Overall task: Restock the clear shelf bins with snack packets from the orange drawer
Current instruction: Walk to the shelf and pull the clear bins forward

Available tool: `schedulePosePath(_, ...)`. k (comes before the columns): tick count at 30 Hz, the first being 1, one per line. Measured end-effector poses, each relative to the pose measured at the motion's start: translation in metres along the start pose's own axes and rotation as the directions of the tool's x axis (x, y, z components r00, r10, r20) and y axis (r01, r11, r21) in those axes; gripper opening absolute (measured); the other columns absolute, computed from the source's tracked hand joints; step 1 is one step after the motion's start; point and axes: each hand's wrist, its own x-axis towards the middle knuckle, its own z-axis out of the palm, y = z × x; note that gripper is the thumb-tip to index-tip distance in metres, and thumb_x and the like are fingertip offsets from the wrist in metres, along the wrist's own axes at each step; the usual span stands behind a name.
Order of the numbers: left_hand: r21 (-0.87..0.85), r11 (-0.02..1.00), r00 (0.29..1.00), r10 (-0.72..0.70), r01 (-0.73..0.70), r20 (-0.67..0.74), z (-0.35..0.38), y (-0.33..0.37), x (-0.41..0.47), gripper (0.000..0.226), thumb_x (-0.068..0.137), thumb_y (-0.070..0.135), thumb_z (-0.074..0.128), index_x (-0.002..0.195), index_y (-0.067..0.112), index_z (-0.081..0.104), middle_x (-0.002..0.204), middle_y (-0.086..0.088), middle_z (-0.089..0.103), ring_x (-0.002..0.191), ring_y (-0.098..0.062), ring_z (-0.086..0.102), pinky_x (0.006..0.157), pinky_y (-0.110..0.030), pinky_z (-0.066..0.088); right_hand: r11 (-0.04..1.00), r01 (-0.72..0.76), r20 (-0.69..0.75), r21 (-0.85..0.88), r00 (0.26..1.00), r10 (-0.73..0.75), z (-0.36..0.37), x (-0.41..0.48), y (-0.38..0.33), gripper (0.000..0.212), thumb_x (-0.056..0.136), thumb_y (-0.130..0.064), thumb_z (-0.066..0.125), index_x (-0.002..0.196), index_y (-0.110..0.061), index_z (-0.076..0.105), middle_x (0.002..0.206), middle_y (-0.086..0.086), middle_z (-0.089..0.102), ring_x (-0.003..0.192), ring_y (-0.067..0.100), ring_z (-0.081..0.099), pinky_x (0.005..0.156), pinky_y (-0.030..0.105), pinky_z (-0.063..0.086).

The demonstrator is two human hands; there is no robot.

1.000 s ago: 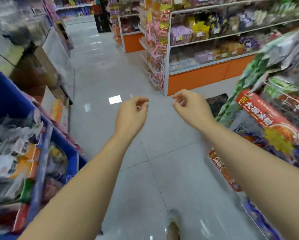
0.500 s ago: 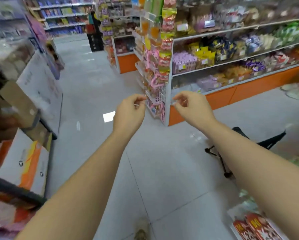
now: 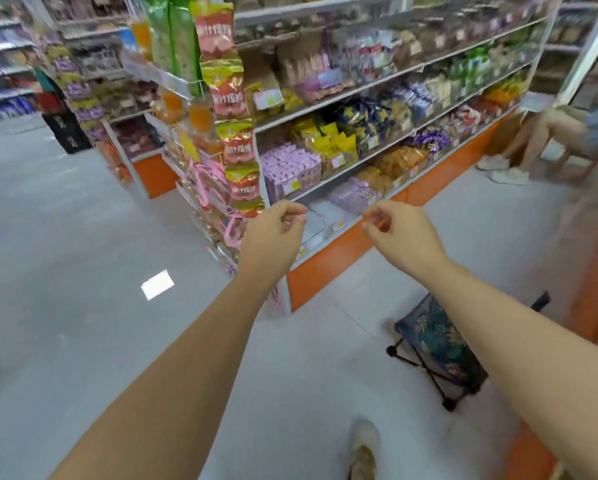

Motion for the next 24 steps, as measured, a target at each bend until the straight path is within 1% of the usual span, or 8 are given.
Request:
schedulePosePath(4, 0.029, 1.0, 1.0, -0.004, 0.005, -0.012, 0.047, -0.004, 0.106, 0.018, 0.094, 0.018, 0.053, 0.105, 0.02, 0.067, 0.09, 0.009, 0.065, 0.071, 0.003, 0.054, 0.062, -0.014, 0.04, 1.0, -0.003, 0.017, 0.002, 1.0, 0.003, 0.003, 0.1, 0.042, 0.016, 0.088, -0.022, 0.058, 0.101, -0.019, 0.067, 0.083, -0.01, 0.059, 0.077, 0.013, 0.056, 0.075, 0.031, 0.049)
schedulePosePath(7, 0.019, 1.0, 1.0, 0.004, -0.004, -0.016, 0.075, 0.002, 0.18, 0.019, 0.095, 0.018, 0.052, 0.107, 0.02, 0.067, 0.092, 0.009, 0.066, 0.076, 0.003, 0.055, 0.066, -0.013, 0.043, 0.999, 0.024, 0.038, -0.024, 0.999, -0.023, -0.001, 0.178, 0.068, 0.016, 0.087, -0.022, 0.056, 0.1, -0.021, 0.066, 0.088, -0.01, 0.063, 0.079, 0.012, 0.056, 0.073, 0.031, 0.049)
schedulePosePath(10, 0.015, 1.0, 1.0, 0.001, -0.001, -0.001, 0.099, 0.005, 0.243, 0.017, 0.096, 0.019, 0.05, 0.102, 0.026, 0.064, 0.088, 0.02, 0.061, 0.078, 0.009, 0.054, 0.061, -0.005, 0.04, 0.999, 0.047, 0.03, -0.015, 0.998, -0.046, -0.001, 0.241, 0.092, 0.016, 0.086, -0.018, 0.057, 0.099, -0.02, 0.066, 0.087, -0.01, 0.063, 0.078, 0.012, 0.056, 0.071, 0.032, 0.05)
schedulePosePath(12, 0.012, 1.0, 1.0, -0.007, 0.007, 0.009, 0.118, 0.002, 0.281, 0.017, 0.096, 0.019, 0.049, 0.098, 0.031, 0.061, 0.086, 0.024, 0.058, 0.079, 0.009, 0.054, 0.061, -0.008, 0.042, 0.999, 0.043, 0.046, -0.015, 0.998, -0.042, 0.006, 0.277, 0.112, 0.015, 0.086, -0.017, 0.058, 0.098, -0.021, 0.066, 0.086, -0.011, 0.061, 0.077, 0.01, 0.055, 0.069, 0.03, 0.049)
schedulePosePath(14, -0.019, 1.0, 1.0, -0.014, 0.014, 0.011, 0.139, -0.007, 0.318, 0.017, 0.096, 0.018, 0.049, 0.096, 0.031, 0.061, 0.087, 0.02, 0.06, 0.078, 0.006, 0.055, 0.064, -0.014, 0.044, 0.999, 0.037, 0.064, -0.034, 0.997, -0.035, 0.013, 0.313, 0.133, 0.015, 0.086, -0.018, 0.058, 0.098, -0.023, 0.066, 0.087, -0.011, 0.062, 0.076, 0.008, 0.055, 0.068, 0.028, 0.048)
schedulePosePath(17, -0.032, 0.999, 1.0, -0.01, 0.01, 0.014, 0.175, -0.027, 0.378, 0.017, 0.095, 0.017, 0.051, 0.099, 0.026, 0.065, 0.091, 0.011, 0.066, 0.078, -0.001, 0.059, 0.062, -0.016, 0.045, 0.998, 0.031, 0.059, -0.05, 0.998, -0.028, 0.023, 0.372, 0.168, 0.015, 0.085, -0.02, 0.058, 0.098, -0.024, 0.066, 0.087, -0.01, 0.065, 0.073, 0.009, 0.058, 0.067, 0.028, 0.049)
schedulePosePath(20, -0.063, 0.998, 0.998, -0.01, 0.014, 0.054, 0.214, -0.051, 0.438, 0.015, 0.094, 0.015, 0.053, 0.098, 0.025, 0.064, 0.096, 0.005, 0.069, 0.087, -0.008, 0.062, 0.074, -0.021, 0.046, 0.999, 0.018, 0.053, -0.038, 0.998, -0.016, 0.037, 0.429, 0.199, 0.013, 0.087, -0.021, 0.061, 0.099, -0.021, 0.066, 0.082, -0.013, 0.059, 0.07, 0.011, 0.059, 0.064, 0.028, 0.048)
schedulePosePath(24, -0.062, 0.997, 0.992, -0.043, 0.05, 0.122, 0.262, -0.067, 0.509, 0.013, 0.094, 0.015, 0.055, 0.095, 0.026, 0.063, 0.093, 0.005, 0.067, 0.087, -0.01, 0.061, 0.076, -0.021, 0.048, 0.999, 0.023, 0.096, -0.046, 0.995, -0.018, 0.049, 0.494, 0.231, 0.015, 0.087, -0.016, 0.059, 0.1, -0.017, 0.068, 0.083, -0.013, 0.058, 0.072, 0.004, 0.052, 0.064, 0.022, 0.042)
